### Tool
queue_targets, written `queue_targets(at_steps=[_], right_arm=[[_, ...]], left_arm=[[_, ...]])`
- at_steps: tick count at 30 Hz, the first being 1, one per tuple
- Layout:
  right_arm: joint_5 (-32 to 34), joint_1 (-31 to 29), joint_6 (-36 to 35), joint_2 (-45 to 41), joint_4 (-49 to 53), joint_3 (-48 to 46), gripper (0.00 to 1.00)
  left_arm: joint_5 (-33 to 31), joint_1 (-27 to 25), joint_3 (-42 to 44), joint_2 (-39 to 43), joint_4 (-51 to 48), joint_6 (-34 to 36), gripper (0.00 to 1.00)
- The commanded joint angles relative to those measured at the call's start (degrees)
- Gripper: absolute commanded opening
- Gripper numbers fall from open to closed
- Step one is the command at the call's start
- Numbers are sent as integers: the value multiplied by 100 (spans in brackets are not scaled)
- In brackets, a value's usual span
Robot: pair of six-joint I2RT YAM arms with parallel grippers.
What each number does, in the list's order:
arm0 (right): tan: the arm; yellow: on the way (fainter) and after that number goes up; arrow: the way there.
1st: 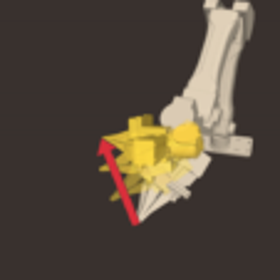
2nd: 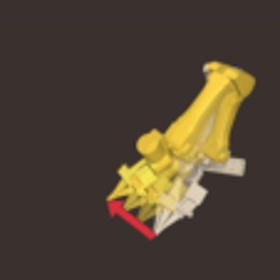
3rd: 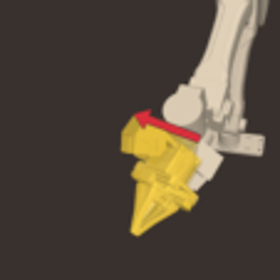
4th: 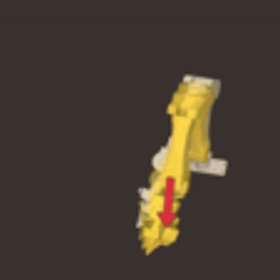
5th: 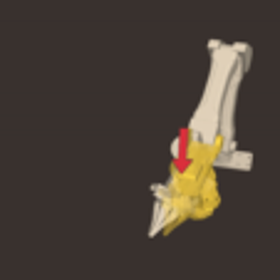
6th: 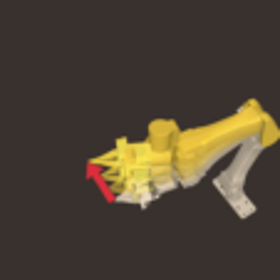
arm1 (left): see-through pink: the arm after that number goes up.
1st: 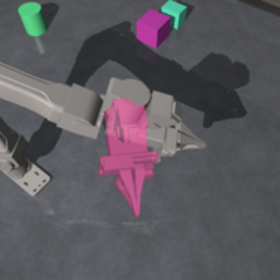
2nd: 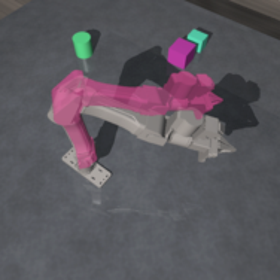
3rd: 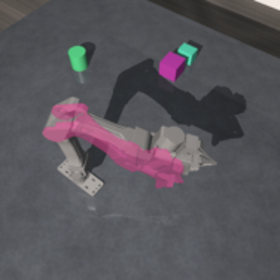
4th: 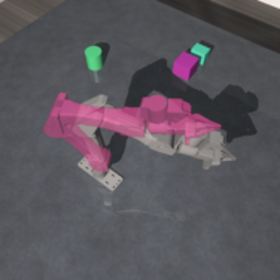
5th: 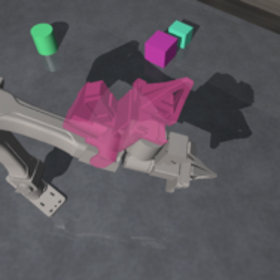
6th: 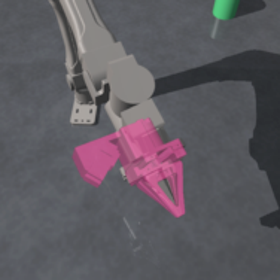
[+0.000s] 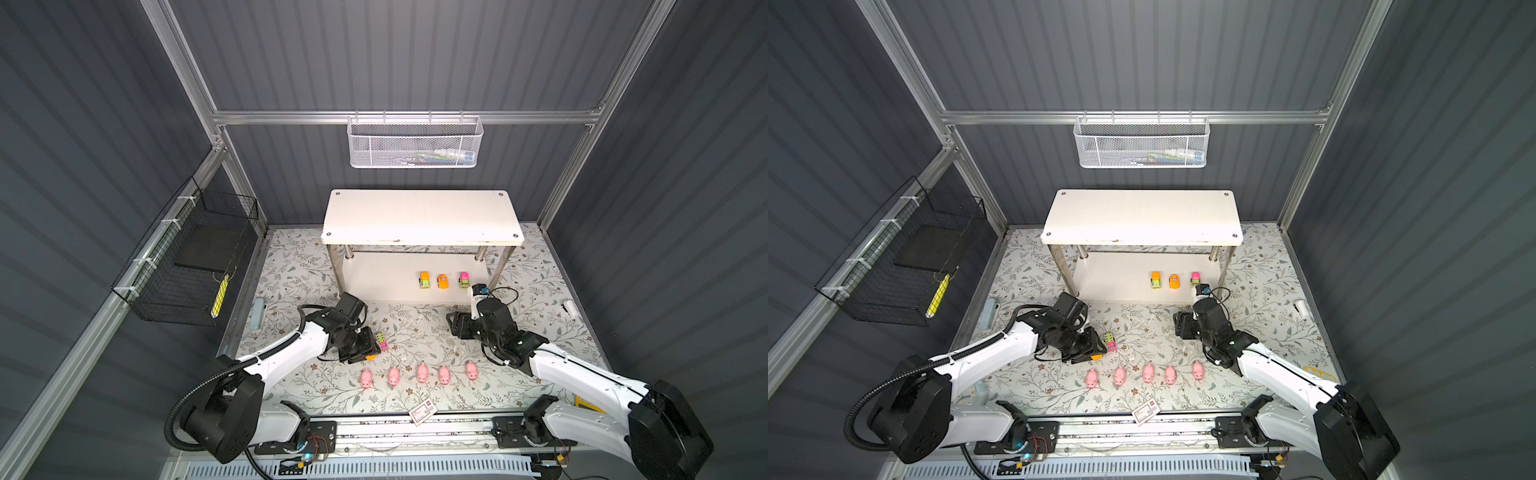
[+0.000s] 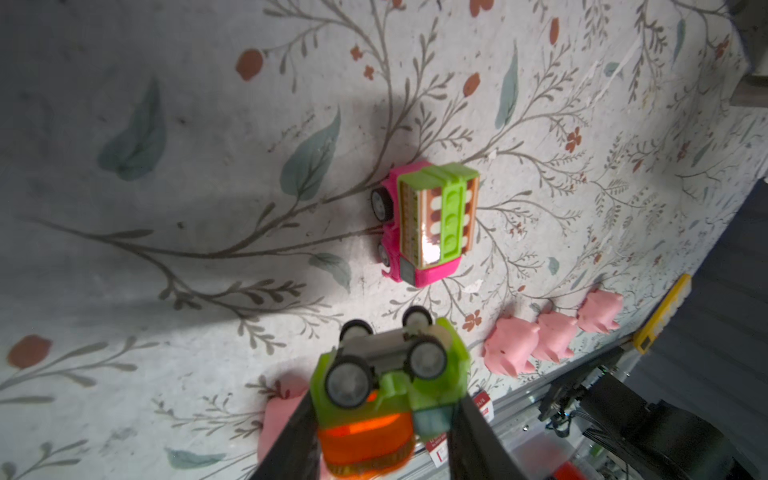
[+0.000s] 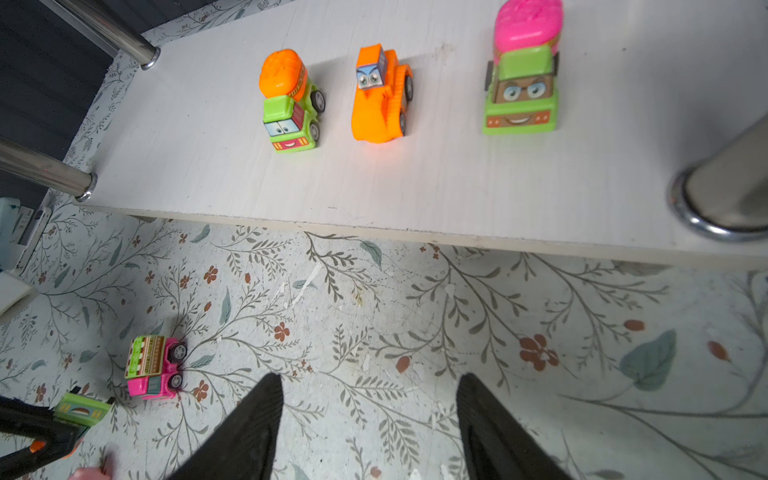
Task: Place and organize the plastic toys onto the shelf
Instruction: 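Carry the orange-topped green truck with the left gripper toward the table center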
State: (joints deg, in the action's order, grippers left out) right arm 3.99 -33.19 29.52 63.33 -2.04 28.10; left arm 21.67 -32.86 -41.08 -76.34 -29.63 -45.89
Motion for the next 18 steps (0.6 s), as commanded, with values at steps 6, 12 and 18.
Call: queue_targets(at_steps=[6,12,18], right_arm=[[-99,56,-28,34,68,-7,69],[-134,67,-24,31,68,-6,69],[-164,107,-18,228,101,27,69]], left_arm=[[1097,291,487,40,1083,-609,37],[1486,298,170,-13,1173,-706,37],[1827,291,-190,-133,1708,-1285,38]])
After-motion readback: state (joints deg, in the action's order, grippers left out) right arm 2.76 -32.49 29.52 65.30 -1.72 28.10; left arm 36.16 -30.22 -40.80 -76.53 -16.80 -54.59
